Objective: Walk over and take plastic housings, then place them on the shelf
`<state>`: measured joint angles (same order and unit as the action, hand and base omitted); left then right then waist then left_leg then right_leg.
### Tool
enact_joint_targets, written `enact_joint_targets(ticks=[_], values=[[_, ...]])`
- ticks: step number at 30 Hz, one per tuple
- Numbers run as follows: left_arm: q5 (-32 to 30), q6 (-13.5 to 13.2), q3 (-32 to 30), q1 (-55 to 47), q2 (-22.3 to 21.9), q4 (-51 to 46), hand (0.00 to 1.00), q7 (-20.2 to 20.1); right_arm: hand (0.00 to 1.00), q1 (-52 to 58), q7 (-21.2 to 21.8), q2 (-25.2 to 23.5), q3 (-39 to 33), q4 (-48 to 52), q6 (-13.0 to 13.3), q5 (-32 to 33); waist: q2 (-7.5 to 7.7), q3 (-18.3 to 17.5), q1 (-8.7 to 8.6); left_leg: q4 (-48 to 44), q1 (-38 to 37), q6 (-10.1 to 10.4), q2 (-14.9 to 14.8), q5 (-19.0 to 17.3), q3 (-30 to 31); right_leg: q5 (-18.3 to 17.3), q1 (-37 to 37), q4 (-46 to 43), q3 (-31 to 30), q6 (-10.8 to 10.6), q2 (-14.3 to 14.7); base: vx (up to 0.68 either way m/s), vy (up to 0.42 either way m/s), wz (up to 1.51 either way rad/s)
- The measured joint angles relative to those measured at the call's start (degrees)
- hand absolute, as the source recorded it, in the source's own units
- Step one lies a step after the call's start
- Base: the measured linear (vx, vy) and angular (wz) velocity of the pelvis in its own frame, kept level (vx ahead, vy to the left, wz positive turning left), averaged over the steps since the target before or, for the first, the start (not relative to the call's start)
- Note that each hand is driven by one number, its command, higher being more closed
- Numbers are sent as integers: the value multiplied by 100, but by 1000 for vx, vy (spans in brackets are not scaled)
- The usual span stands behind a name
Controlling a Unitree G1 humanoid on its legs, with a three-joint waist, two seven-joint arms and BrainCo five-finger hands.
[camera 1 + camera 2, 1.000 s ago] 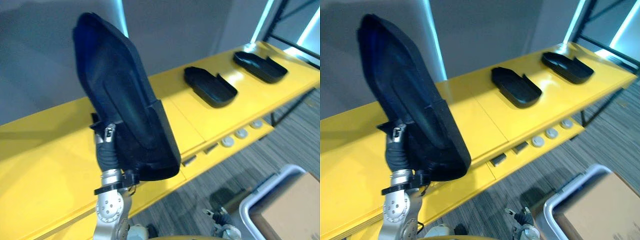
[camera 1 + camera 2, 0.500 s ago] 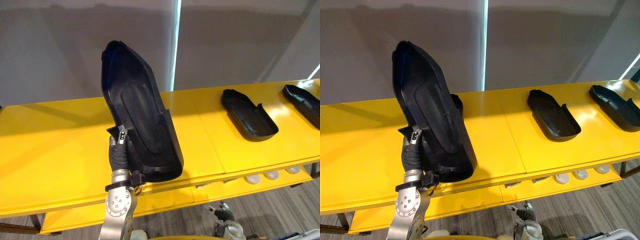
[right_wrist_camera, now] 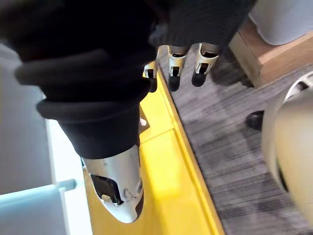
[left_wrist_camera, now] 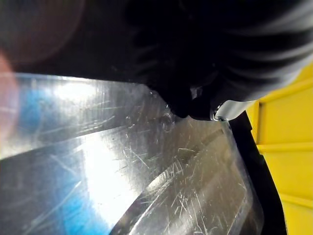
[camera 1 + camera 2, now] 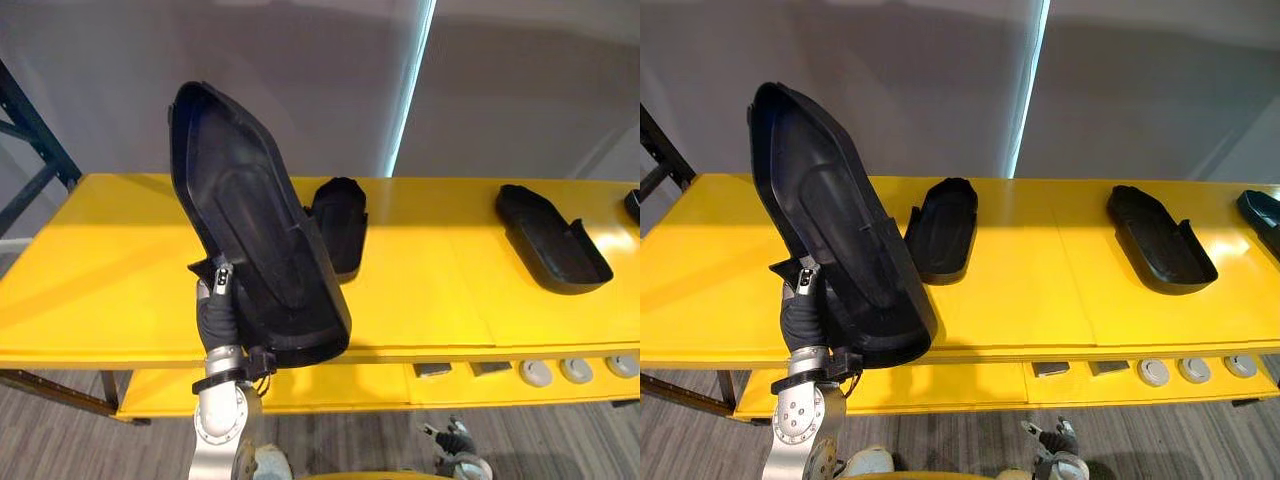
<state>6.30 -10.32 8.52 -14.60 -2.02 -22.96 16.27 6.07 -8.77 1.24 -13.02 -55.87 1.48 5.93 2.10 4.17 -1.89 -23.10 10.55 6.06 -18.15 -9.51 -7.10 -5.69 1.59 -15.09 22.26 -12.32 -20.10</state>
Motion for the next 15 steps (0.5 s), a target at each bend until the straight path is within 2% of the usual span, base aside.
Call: enact_joint_targets(ticks=[1, 3, 4, 5, 6, 7, 8, 9, 10, 11, 12, 13, 14, 15], values=[[37, -10, -65, 185, 89, 156, 100, 29, 0, -72, 2, -39, -54, -158, -11, 0, 174, 41, -79, 48, 6, 429, 363, -135, 78, 251, -28, 223, -28, -105, -254, 64, 620, 22], [73, -2, -173, 334, 269, 440, 100, 64, 0, -112, 32, -157, -25, -287, -18, -49, 253, 31, -99, -259, 193, 236, 594, -235, 83, 580, -169, 551, 17, -99, -203, 69, 332, 5], [79, 1, -171, 341, 326, 500, 100, 61, 0, -125, 34, -160, -15, -336, -19, -119, 306, 0, -66, -345, 201, 169, 696, -291, 46, 806, -237, 681, 130, 21, -270, 74, 314, -7], [75, 2, -129, 347, 399, 514, 100, 50, 0, -149, 29, -149, -15, -337, -13, -209, 285, 14, -47, -411, 158, 50, 786, -396, -69, 1095, -206, 616, 82, 255, -385, 35, 379, -10], [67, 1, -90, 350, 446, 514, 100, 39, 0, -158, 19, -147, -16, -340, -15, -219, 287, 9, -36, -388, 117, 0, 842, -425, -129, 1218, -126, 519, 84, 433, -440, 10, 405, -21], [61, -2, -14, 345, 503, 514, 100, 39, 0, -196, 16, -127, -14, -328, -19, -228, 235, 25, -12, -297, 31, -72, 867, -464, -240, 1470, 28, 358, 110, 944, -477, -30, 411, -47], [10, -5, 34, 307, 519, 514, 100, 37, 0, -267, 12, -104, 2, -258, -19, -253, 52, 110, 54, -48, -175, -179, 884, -475, -466, 1468, 325, -54, 26, 1454, -480, -41, 356, -65], [-35, 8, 32, 302, 514, 547, 100, 42, 0, -287, 18, -104, 45, -128, -22, -276, 33, 148, 38, 205, -387, -334, 928, -381, -589, 666, 674, -997, -321, 1103, -266, -45, 283, -52], [-44, 13, 44, 302, 504, 555, 100, 43, 0, -280, 19, -113, 71, -111, -18, -278, 39, 153, -9, 313, -498, -378, 969, -346, -625, 311, 742, -1324, -386, 1029, -51, -36, 166, -27], [-50, 4, 85, 298, 472, 559, 100, 44, 0, -249, 22, -132, 104, -112, -11, -276, 63, 142, -40, 525, -687, -420, 1061, -281, -706, -285, 781, -1682, -431, 1013, 408, -28, 79, -14], [-71, -1, 143, 298, 400, 557, 100, 43, 0, -212, 26, -139, 111, -113, 15, -254, 39, 139, -38, 618, -711, -438, 1137, -246, -739, -672, 766, -1619, -518, 994, 859, -72, 90, -9], [-92, -2, 167, 301, 369, 553, 100, 42, 0, -213, 27, -140, 112, -98, 33, -246, 40, 133, -43, 634, -688, -447, 1188, -235, -727, -795, 743, -1450, -566, 1030, 1034, -69, 53, 8], [-242, 10, 246, 328, 283, 555, 100, 80, 0, -158, 12, -126, 104, -84, 19, -241, 128, 85, -48, 690, -601, -437, 1361, -213, -619, -1043, 629, -1021, -804, 1121, 1201, -58, 15, 28], [-268, 46, 330, 319, 186, 552, 100, 130, 0, -136, 13, -112, 54, 24, 34, -196, -8, 125, -62, 751, -541, -430, 1372, -128, -504, -959, 675, -931, -1006, 1143, 1391, 7, -18, 34]])
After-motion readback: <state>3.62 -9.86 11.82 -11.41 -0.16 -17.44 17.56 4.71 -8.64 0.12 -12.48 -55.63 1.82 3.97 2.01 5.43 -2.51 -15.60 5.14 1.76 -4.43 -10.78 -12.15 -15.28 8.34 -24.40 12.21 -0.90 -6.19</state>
